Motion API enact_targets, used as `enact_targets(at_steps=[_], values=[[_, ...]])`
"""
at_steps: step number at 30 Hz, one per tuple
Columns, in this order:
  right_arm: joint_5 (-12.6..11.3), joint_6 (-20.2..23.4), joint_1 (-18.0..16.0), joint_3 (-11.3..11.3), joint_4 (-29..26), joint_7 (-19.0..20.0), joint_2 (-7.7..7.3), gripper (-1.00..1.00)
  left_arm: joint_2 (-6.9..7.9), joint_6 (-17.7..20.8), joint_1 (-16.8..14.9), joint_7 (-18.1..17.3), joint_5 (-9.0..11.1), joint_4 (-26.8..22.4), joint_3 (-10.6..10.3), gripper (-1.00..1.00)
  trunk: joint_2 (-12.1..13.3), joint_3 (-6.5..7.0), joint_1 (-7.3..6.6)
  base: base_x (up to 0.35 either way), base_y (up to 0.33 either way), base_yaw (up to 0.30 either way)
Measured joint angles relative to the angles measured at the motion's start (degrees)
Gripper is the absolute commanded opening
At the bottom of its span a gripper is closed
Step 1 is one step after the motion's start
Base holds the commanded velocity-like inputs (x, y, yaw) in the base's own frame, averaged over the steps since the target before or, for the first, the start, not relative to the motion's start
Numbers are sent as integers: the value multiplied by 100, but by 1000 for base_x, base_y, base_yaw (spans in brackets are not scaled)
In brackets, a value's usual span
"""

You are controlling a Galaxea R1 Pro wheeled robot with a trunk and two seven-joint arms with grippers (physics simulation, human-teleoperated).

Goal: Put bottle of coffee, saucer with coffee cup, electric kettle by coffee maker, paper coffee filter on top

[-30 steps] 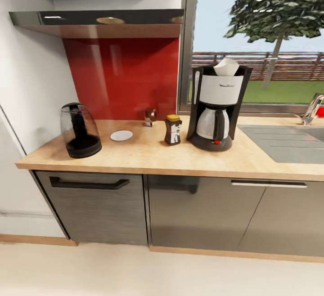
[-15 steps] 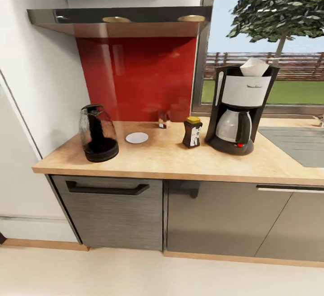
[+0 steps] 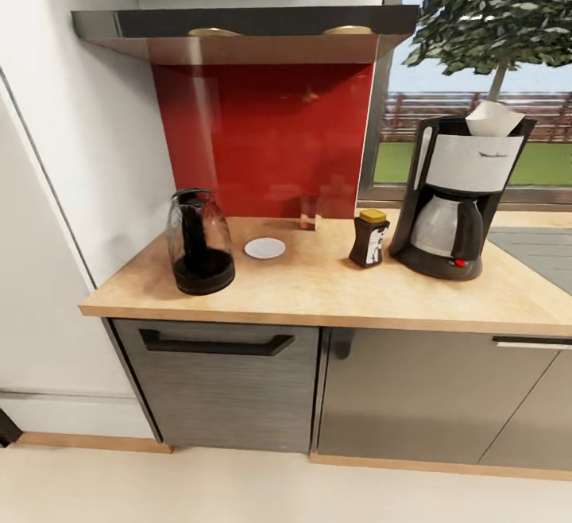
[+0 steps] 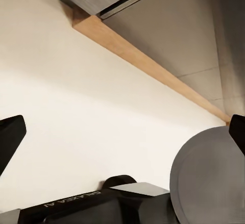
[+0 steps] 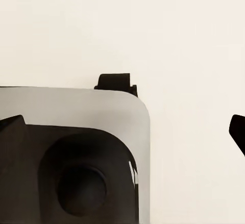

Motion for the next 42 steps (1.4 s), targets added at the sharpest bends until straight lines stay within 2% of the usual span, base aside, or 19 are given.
enact_targets(at_steps=[9,20,32,42], values=[[0,-1,1,0,-2,-1,-2,100,0,2,-1,1,-1,1,0,100,0,0,0,9,26,-180],[0,7,3,6,1,0,-52,100,0,2,0,0,0,1,0,100,0,0,0,0,29,-30],[0,6,2,0,2,1,-61,100,0,2,0,-1,1,0,0,100,0,0,0,0,256,-1],[-12,1,2,-15,17,-7,-57,100,0,2,0,-2,1,2,0,100,0,0,0,0,156,-120]])
